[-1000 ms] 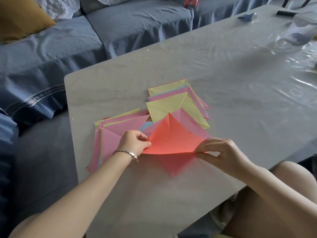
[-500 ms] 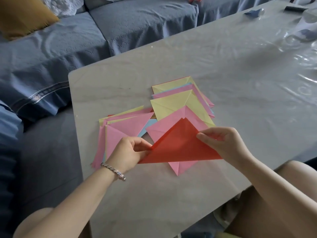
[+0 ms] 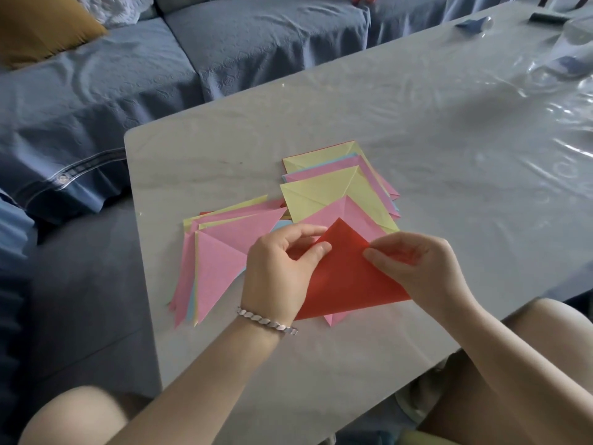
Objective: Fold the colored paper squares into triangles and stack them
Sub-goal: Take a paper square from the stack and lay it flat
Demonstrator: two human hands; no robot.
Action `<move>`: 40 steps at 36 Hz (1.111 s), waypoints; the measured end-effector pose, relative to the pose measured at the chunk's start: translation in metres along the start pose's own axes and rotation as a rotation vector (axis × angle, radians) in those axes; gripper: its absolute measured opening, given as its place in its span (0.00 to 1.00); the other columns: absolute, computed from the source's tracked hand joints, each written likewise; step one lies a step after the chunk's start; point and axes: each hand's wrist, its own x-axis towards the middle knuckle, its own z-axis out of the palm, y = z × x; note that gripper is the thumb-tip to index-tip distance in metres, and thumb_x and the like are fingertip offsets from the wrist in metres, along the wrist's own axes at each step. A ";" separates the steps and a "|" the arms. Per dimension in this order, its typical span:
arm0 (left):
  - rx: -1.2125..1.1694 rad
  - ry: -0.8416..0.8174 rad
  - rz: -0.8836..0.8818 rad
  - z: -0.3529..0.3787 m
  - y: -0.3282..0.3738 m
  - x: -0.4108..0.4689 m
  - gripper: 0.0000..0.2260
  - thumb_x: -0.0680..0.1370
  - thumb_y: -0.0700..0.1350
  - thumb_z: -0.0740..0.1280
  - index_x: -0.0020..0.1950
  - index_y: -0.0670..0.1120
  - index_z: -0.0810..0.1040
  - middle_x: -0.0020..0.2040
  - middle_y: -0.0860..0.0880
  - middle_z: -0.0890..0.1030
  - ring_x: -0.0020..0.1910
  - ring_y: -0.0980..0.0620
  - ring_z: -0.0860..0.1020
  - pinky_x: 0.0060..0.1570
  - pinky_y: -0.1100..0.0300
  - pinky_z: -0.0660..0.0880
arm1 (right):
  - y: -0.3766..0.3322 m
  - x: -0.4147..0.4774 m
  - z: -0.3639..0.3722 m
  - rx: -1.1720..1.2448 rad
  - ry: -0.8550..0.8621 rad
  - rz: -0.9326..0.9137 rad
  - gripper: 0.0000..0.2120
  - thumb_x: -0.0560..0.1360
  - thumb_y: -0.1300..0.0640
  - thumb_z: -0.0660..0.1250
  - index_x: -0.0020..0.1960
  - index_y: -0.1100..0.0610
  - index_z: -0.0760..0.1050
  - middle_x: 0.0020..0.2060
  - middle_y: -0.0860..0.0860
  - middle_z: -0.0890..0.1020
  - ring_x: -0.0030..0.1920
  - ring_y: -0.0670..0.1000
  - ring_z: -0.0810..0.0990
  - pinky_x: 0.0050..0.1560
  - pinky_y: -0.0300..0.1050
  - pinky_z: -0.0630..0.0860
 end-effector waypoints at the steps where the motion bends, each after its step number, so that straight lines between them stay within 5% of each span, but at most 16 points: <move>1: -0.002 0.007 0.006 0.000 0.001 -0.001 0.08 0.69 0.39 0.74 0.45 0.48 0.84 0.35 0.60 0.80 0.36 0.63 0.79 0.40 0.75 0.72 | -0.001 0.000 0.000 0.016 0.007 0.004 0.10 0.67 0.63 0.74 0.36 0.49 0.80 0.32 0.40 0.82 0.32 0.40 0.79 0.37 0.28 0.73; 5: 0.008 0.001 0.035 -0.003 0.004 -0.003 0.08 0.69 0.38 0.73 0.46 0.47 0.84 0.36 0.65 0.77 0.37 0.70 0.77 0.41 0.78 0.70 | -0.007 -0.001 0.000 0.045 -0.029 0.036 0.09 0.69 0.60 0.73 0.43 0.46 0.78 0.35 0.45 0.84 0.34 0.44 0.81 0.37 0.33 0.75; 12: 0.049 -0.012 0.060 -0.005 0.004 -0.004 0.07 0.70 0.39 0.72 0.47 0.48 0.84 0.39 0.67 0.76 0.39 0.77 0.73 0.45 0.82 0.66 | -0.015 0.002 0.005 -0.033 -0.040 0.001 0.09 0.69 0.59 0.72 0.39 0.44 0.80 0.35 0.41 0.83 0.34 0.40 0.80 0.38 0.30 0.74; 21: 0.077 0.018 0.119 -0.003 0.004 -0.005 0.10 0.70 0.39 0.73 0.50 0.47 0.83 0.42 0.61 0.78 0.39 0.78 0.73 0.44 0.82 0.66 | -0.011 0.000 0.005 -0.026 -0.028 0.034 0.08 0.69 0.58 0.72 0.39 0.44 0.81 0.37 0.42 0.83 0.38 0.45 0.81 0.43 0.39 0.77; 30: 0.093 0.014 0.140 -0.001 0.003 -0.004 0.09 0.69 0.38 0.73 0.48 0.46 0.84 0.42 0.61 0.77 0.42 0.77 0.73 0.46 0.82 0.66 | -0.012 0.000 0.005 -0.006 -0.042 0.043 0.10 0.69 0.59 0.72 0.40 0.43 0.81 0.36 0.36 0.83 0.38 0.37 0.80 0.41 0.28 0.74; 40: 0.098 -0.020 0.135 -0.001 0.005 -0.003 0.09 0.70 0.38 0.72 0.49 0.45 0.83 0.43 0.59 0.78 0.47 0.72 0.72 0.47 0.83 0.65 | -0.012 -0.001 0.006 0.007 -0.045 0.031 0.09 0.70 0.60 0.71 0.42 0.45 0.81 0.36 0.34 0.82 0.36 0.36 0.80 0.40 0.27 0.74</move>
